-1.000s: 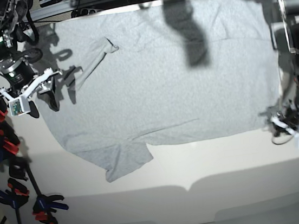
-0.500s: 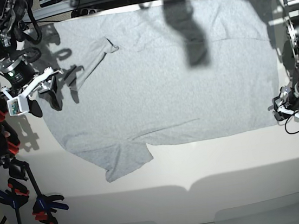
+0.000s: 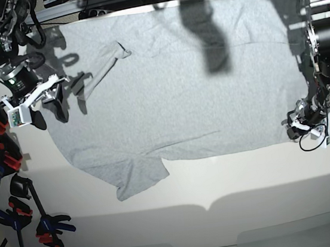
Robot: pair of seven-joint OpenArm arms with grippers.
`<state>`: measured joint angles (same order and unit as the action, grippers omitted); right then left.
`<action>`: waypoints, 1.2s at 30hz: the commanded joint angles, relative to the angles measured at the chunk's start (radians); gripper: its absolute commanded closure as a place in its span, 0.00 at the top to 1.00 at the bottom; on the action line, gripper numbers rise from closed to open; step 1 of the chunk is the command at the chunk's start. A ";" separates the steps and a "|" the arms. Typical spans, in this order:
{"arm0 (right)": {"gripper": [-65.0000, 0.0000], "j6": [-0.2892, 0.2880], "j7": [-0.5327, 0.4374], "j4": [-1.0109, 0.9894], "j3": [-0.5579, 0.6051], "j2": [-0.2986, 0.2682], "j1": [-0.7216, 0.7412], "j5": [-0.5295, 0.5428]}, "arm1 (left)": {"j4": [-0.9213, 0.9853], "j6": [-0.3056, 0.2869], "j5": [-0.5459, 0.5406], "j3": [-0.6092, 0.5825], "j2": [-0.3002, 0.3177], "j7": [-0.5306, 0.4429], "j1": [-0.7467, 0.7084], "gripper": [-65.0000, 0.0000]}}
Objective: Fold the T-shirt properly
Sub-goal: 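Move the right gripper to the opposite side edge and grasp it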
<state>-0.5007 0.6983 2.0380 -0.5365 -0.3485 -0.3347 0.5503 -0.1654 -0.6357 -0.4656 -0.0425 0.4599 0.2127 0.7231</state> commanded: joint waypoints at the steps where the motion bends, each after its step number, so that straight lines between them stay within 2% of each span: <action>1: 0.53 -0.005 -0.050 0.010 -0.004 -0.013 0.011 0.007 | -0.011 -0.005 -0.009 0.003 0.011 -0.006 0.027 0.10; 2: 0.53 -0.005 -0.061 0.004 -0.001 -0.011 0.022 0.002 | -0.011 -0.005 -0.016 0.003 0.011 -0.008 0.028 0.00; 6: 0.53 -0.005 -0.062 -0.079 0.040 -0.009 0.124 -0.011 | -0.011 -0.005 -0.044 0.003 0.011 -0.028 0.028 0.00; 10: 0.53 -0.005 -0.062 -0.269 0.138 -0.009 0.283 -0.102 | -0.011 -0.005 -0.041 0.003 0.011 -0.027 0.028 0.00; 14: 0.53 -0.005 -0.059 -0.530 0.282 -0.009 0.484 -0.219 | -0.011 -0.005 -0.041 0.003 0.011 -0.022 0.028 0.00; 19: 0.53 -0.003 0.008 -0.972 0.444 -0.009 0.785 -0.384 | -0.011 -0.005 -0.041 0.003 0.011 -0.020 0.028 0.00; 22: 0.53 0.009 0.002 -1.220 0.484 -0.010 0.957 -0.399 | -0.011 -0.005 -0.041 0.003 0.011 -0.020 0.027 0.00; 25: 0.53 0.023 -0.048 -1.400 0.484 -0.010 1.092 -0.404 | -0.011 -0.005 -0.041 0.003 0.011 -0.020 0.027 0.00; 28: 0.53 0.046 -0.084 -1.528 0.484 -0.009 1.164 -0.442 | -0.011 -0.005 -0.041 0.003 0.011 -0.016 0.027 0.00; 32: 0.53 0.047 -0.167 -1.659 0.484 -0.009 1.165 -0.447 | -0.011 -0.005 -0.041 0.003 0.011 0.002 0.027 0.00; 36: 0.53 0.049 -0.177 -1.703 0.484 -0.009 1.163 -0.456 | -0.011 -0.005 -0.041 0.003 0.011 0.002 0.028 0.00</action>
<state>-0.4458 0.5358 0.3225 -0.0517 -0.3515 0.7959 0.0784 -0.1635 -0.6331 -0.4976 -0.0425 0.4576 0.2249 0.7208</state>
